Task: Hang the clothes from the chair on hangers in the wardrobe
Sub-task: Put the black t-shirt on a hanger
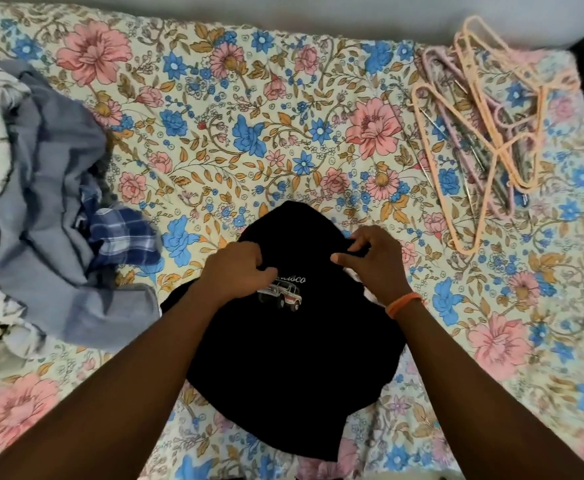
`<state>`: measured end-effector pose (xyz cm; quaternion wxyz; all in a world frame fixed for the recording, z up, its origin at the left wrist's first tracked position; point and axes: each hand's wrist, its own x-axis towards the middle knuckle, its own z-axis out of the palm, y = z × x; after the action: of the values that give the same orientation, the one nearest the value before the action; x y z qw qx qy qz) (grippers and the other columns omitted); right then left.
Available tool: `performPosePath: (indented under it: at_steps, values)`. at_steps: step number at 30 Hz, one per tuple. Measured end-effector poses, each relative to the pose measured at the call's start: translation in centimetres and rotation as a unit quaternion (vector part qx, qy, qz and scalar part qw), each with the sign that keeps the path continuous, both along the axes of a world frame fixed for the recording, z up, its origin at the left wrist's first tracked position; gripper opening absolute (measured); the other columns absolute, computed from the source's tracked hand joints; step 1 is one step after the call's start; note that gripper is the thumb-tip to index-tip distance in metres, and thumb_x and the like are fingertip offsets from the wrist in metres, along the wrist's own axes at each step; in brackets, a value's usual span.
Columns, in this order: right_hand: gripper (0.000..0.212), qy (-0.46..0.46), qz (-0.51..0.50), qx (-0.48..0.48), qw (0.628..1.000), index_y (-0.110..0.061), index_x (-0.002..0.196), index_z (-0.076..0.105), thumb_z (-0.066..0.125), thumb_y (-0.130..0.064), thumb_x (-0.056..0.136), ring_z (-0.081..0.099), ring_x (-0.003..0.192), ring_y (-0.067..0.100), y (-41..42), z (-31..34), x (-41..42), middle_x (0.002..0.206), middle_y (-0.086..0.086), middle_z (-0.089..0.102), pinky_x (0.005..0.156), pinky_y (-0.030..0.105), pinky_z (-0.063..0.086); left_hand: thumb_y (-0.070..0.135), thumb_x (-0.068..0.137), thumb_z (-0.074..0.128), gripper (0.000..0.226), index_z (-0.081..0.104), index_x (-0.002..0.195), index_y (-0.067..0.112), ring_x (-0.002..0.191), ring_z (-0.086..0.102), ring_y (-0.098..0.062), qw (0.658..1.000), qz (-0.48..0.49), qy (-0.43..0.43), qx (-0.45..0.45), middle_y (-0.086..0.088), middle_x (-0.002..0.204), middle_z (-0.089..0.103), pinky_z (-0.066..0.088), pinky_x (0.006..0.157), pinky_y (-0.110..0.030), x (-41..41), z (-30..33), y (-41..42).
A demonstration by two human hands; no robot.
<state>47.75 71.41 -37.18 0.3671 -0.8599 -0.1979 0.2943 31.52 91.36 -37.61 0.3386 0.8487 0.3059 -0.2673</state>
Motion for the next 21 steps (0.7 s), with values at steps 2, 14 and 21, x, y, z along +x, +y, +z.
performPosePath:
  at_steps: [2,14,21]
  values:
    - [0.035,0.059,0.065,-0.017,0.996,-0.015,0.064,0.055,0.089,-0.009,0.068,0.059,0.082,0.021,-0.9,0.4,0.8,0.086,0.014,0.063,0.074,0.021,0.044,0.057,0.092,0.052,0.046,0.054,0.080,0.012,0.069,0.054,-0.024,0.998,0.004,-0.047,0.028,-0.004,0.075,0.054,0.037,0.060,-0.033,0.9,0.3,-1.1]
    - [0.031,-0.138,-0.073,-0.200,0.967,-0.004,0.112,0.058,0.068,-0.021,0.087,0.053,0.108,0.035,-7.2,-4.3,9.7,0.118,0.020,0.055,0.094,0.045,0.046,0.046,0.091,0.062,0.038,0.055,0.117,0.018,0.115,0.049,-0.026,0.917,-0.328,0.027,0.225,-0.004,0.115,0.065,0.035,0.096,-0.037,7.3,-0.8,-4.7]
    - [0.040,-0.132,-0.198,-0.349,0.906,-0.013,0.111,0.064,0.062,-0.046,0.089,0.050,0.117,0.043,-10.6,-6.8,17.6,0.122,0.021,0.055,0.098,0.053,0.045,0.057,0.086,0.065,0.040,0.049,0.075,0.022,0.073,0.054,-0.016,0.973,-0.186,0.093,0.097,0.003,0.076,0.056,0.037,0.068,-0.034,7.9,-0.1,-4.8]
